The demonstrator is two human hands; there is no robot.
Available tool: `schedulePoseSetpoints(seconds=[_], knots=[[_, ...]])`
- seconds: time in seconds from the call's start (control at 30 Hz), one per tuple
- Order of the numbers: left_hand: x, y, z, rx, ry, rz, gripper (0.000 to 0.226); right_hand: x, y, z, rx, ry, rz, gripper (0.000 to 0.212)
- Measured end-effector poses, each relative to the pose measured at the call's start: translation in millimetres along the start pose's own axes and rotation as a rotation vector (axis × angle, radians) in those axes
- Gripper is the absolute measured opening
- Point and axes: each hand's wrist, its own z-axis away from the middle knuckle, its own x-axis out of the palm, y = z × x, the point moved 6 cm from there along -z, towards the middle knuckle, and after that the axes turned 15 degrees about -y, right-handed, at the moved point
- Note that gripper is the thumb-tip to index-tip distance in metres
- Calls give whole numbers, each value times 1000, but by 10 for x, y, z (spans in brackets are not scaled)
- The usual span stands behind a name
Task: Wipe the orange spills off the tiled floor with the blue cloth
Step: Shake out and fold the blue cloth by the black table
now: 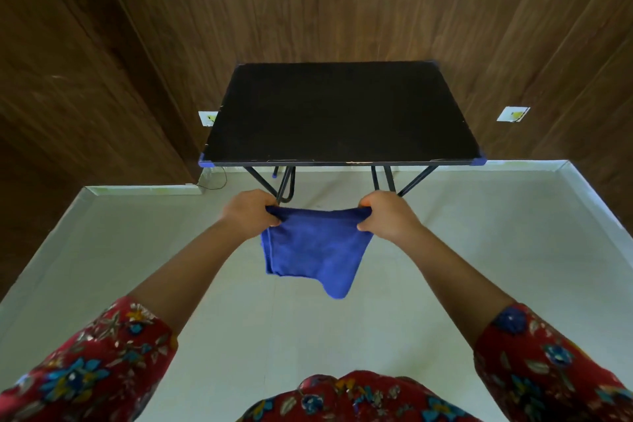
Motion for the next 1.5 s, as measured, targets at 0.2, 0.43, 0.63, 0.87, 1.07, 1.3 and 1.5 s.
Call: schedulePoseSetpoints(seconds=[0.2,0.43,0.63,0.87,1.07,1.3,1.5], knots=[[-220,-161,97,256,-100,943,41,-364,90,137,-280,-228,-718,29],[623,-26,-142,-45,-241,1297,72,573,443,-127,-7,-316,-1384,39],[552,69,-466,-69,-211,1254,55,668,430,-324,121,-439,-1159,66],[303,166,-655,29,-292,725,49,487,310,-638,-45,-388,-490,53],[-59,-239,-1237,69,-109,410,10,-157,338,-1105,-149,-44,-247,7],[-269,-649,-1678,-219,350,1258,43,-884,-316,-1610,-381,124,-364,19],[-245,-140,-2182,-88,-591,2155,75,-816,-809,-1962,-498,-17,-86,24]])
